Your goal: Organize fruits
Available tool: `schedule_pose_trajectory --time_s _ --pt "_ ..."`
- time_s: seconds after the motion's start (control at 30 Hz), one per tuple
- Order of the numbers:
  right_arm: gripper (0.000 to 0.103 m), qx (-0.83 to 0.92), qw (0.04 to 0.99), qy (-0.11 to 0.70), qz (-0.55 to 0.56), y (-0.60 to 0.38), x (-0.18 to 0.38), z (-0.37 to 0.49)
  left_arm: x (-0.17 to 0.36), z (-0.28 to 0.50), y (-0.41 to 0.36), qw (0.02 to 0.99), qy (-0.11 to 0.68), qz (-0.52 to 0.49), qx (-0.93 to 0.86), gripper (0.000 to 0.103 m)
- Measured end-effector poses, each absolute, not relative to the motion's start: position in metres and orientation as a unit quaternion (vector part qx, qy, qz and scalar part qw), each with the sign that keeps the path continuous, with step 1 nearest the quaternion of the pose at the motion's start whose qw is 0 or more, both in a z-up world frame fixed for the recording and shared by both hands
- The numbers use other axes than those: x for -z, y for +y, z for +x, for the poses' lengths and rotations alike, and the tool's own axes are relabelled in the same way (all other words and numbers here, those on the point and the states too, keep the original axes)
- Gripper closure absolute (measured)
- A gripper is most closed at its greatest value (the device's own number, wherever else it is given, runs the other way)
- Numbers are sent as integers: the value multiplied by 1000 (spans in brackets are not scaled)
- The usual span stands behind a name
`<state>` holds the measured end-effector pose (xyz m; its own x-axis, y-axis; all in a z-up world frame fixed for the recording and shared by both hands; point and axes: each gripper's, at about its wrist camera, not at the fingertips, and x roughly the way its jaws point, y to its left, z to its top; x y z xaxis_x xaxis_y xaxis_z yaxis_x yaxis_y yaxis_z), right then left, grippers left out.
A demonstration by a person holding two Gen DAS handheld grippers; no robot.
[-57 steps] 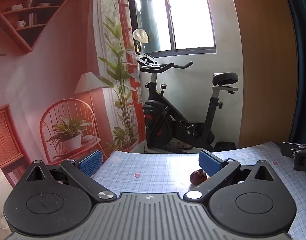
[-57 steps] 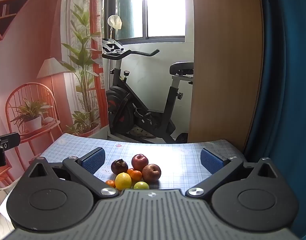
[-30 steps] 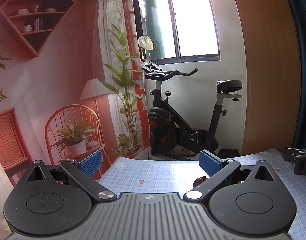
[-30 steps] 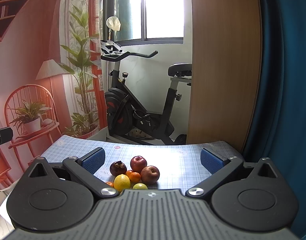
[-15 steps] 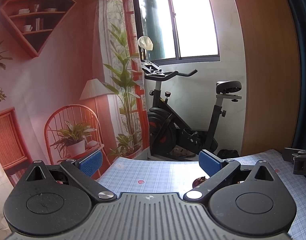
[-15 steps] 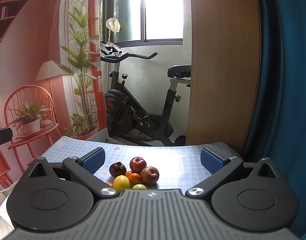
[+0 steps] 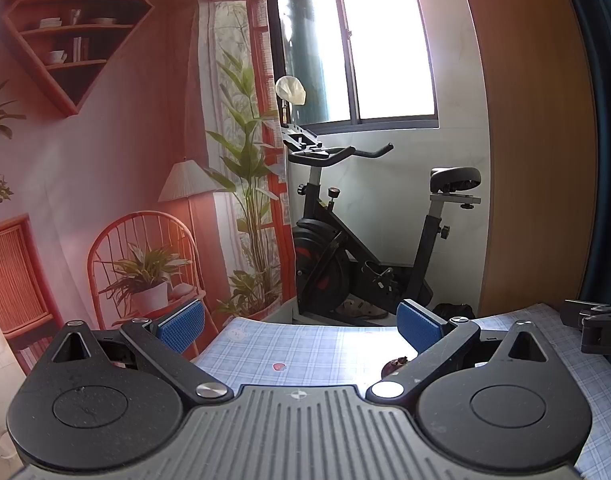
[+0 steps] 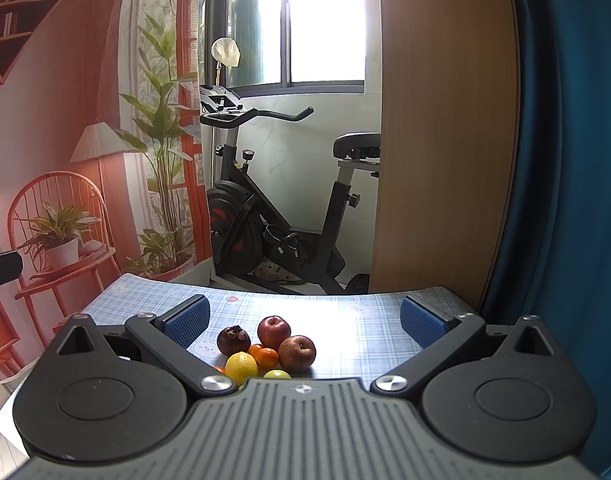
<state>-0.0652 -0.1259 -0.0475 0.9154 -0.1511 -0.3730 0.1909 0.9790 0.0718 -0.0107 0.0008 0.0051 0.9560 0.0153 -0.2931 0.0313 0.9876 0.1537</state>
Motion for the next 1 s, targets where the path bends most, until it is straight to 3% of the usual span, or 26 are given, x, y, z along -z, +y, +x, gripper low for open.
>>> schedule_pose_trajectory --time_s 1.0 --pt "0 89 978 183 54 -128 36 -71 -5 -13 3 986 146 75 -1 0"
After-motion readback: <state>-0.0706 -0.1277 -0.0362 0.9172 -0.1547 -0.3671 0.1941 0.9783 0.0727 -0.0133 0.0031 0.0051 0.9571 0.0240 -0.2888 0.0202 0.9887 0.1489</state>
